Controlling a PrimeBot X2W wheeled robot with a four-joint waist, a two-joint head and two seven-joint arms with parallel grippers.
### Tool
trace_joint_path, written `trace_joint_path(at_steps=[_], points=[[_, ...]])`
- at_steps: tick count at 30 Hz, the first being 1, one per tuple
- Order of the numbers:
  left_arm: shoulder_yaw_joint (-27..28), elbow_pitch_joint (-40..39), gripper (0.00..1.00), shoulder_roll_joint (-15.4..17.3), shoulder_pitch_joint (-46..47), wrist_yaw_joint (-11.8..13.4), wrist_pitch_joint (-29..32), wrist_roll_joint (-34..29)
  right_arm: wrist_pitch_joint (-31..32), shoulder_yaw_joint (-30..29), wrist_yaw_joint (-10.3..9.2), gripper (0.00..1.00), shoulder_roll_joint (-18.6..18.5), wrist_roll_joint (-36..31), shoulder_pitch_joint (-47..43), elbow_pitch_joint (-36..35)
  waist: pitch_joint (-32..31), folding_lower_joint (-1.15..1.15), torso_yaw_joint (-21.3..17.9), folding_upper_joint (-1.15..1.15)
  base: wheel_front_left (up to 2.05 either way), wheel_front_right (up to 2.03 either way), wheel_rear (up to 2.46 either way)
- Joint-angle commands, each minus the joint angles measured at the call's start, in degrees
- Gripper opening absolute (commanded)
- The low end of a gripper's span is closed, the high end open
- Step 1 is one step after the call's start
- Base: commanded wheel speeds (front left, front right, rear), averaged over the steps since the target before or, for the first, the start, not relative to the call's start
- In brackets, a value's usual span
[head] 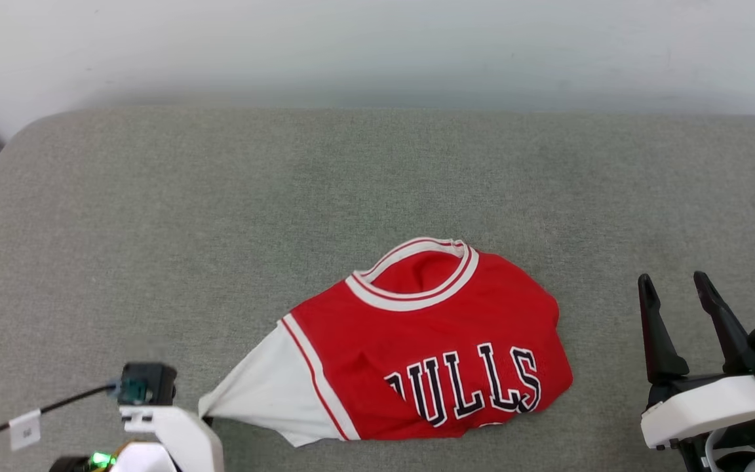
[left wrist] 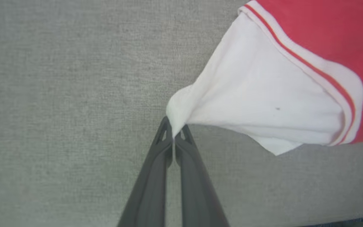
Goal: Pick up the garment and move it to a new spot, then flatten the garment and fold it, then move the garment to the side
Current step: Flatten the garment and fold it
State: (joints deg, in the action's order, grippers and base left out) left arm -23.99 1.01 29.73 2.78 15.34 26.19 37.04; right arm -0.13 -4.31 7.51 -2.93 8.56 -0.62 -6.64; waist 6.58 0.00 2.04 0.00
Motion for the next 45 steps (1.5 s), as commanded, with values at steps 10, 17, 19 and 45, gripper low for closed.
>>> trace_joint_path(at_steps=[10, 17, 19, 45], points=[[0.9, 3.5, 1.0, -4.8, 1.3, -1.4, -9.0, 0.5, 1.1, -0.8, -0.04, 1.0, 0.1, -1.0, -0.6, -0.7, -2.3, 0.0, -0.3, 0.0, 0.0, 0.0, 0.0], [1.1, 2.4, 1.0, -6.3, 3.9, -1.5, -19.5, -4.0, 1.8, -0.8, -0.04, 1.0, 0.1, -1.3, -1.5, -1.2, -4.3, 0.0, -0.8, 0.0, 0.0, 0.0, 0.0], [0.9, 2.0, 1.0, -7.0, 4.5, -1.8, -23.0, -5.2, 2.1, -1.0, -0.04, 1.0, 0.1, -1.3, -1.9, -1.5, -4.7, 0.0, -1.0, 0.0, 0.0, 0.0, 0.0], [-2.3, -0.8, 1.0, -13.3, 10.4, -1.8, -38.7, -11.7, 33.3, -4.1, -0.03, 1.0, -6.2, 7.4, 7.8, 7.6, 0.8, 0.0, 7.1, 0.0, 0.0, 0.0, 0.0]])
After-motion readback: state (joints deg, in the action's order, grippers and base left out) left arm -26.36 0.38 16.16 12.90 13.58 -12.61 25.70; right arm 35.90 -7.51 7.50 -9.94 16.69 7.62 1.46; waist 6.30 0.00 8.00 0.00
